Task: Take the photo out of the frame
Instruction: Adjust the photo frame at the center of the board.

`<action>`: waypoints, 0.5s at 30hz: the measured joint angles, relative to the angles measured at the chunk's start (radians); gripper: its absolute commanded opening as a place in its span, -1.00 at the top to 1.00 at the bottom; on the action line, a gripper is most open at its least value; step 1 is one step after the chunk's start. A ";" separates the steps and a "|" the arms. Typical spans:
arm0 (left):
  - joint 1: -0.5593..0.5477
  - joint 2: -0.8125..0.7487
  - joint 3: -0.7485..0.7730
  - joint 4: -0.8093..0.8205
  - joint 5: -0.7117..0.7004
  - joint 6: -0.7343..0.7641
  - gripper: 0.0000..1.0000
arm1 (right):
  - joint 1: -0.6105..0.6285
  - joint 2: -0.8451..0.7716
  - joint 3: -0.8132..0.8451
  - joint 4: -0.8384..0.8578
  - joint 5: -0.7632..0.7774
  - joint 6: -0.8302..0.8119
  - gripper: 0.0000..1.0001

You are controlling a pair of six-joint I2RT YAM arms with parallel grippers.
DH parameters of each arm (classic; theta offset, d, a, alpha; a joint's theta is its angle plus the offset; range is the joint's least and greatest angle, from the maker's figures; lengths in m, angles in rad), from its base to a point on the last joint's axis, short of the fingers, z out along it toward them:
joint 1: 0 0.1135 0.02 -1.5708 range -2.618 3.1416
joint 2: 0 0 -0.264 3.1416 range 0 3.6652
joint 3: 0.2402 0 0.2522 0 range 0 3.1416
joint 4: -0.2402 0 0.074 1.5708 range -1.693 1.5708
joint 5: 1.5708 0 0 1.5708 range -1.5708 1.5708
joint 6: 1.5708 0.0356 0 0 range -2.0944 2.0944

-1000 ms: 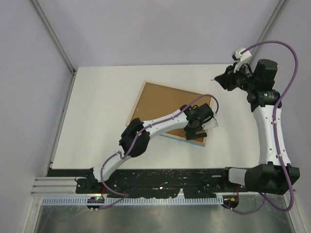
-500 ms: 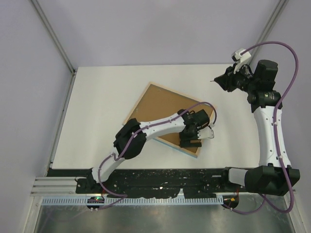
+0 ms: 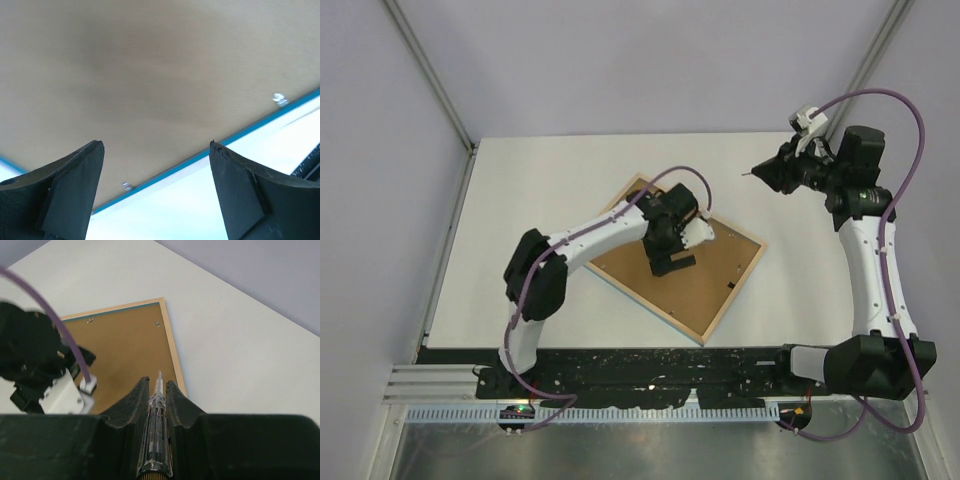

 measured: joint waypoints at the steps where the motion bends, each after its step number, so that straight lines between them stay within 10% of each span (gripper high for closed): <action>1: 0.037 -0.023 0.010 0.010 0.008 -0.013 -0.82 | 0.006 0.008 -0.002 0.000 -0.006 -0.005 0.85; 15: 0.443 -0.129 0.011 -0.022 -0.093 -0.216 -0.81 | 0.299 0.155 -0.006 -0.031 0.032 -0.192 0.85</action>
